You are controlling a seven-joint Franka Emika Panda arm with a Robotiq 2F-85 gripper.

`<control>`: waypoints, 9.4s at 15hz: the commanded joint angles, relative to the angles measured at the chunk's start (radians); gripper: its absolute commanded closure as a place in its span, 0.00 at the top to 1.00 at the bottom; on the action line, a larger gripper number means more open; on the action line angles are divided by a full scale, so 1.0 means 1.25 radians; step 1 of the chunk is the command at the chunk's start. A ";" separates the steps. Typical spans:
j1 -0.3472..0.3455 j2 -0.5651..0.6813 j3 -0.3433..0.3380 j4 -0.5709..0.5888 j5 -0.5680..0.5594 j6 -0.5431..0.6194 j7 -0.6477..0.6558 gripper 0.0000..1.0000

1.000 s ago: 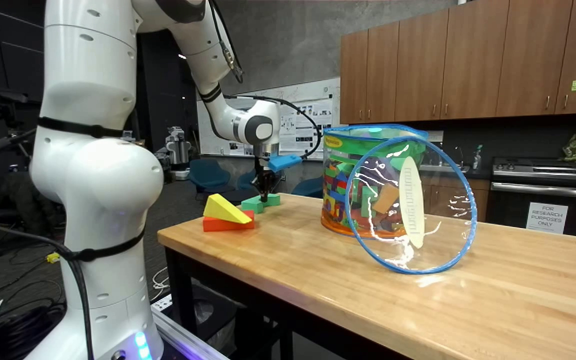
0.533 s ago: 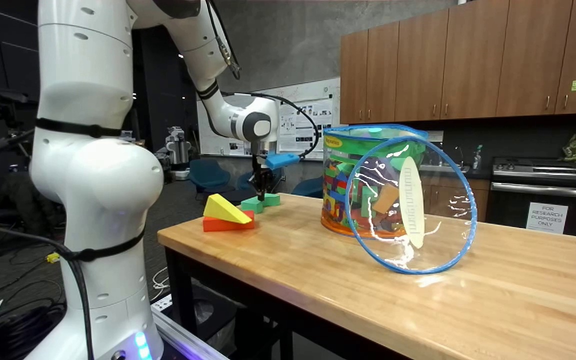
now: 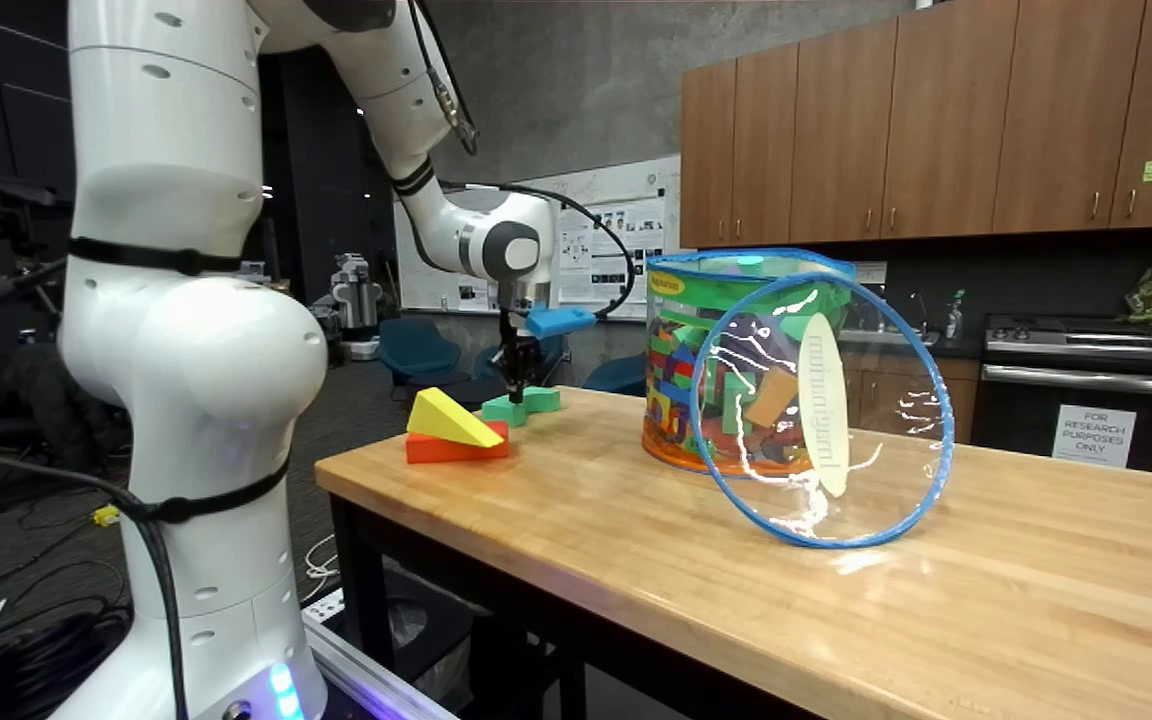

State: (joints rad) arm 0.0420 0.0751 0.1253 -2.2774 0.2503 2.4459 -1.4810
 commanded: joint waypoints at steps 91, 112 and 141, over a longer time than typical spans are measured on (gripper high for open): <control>0.009 0.021 -0.018 -0.077 -0.051 0.192 0.108 0.00; -0.010 0.014 -0.021 -0.066 -0.036 0.178 0.278 0.00; 0.022 -0.383 -0.190 -0.182 0.000 -0.362 0.494 1.00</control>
State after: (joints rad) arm 0.0410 -0.3056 -0.0736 -2.4255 0.2106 2.0580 -0.7238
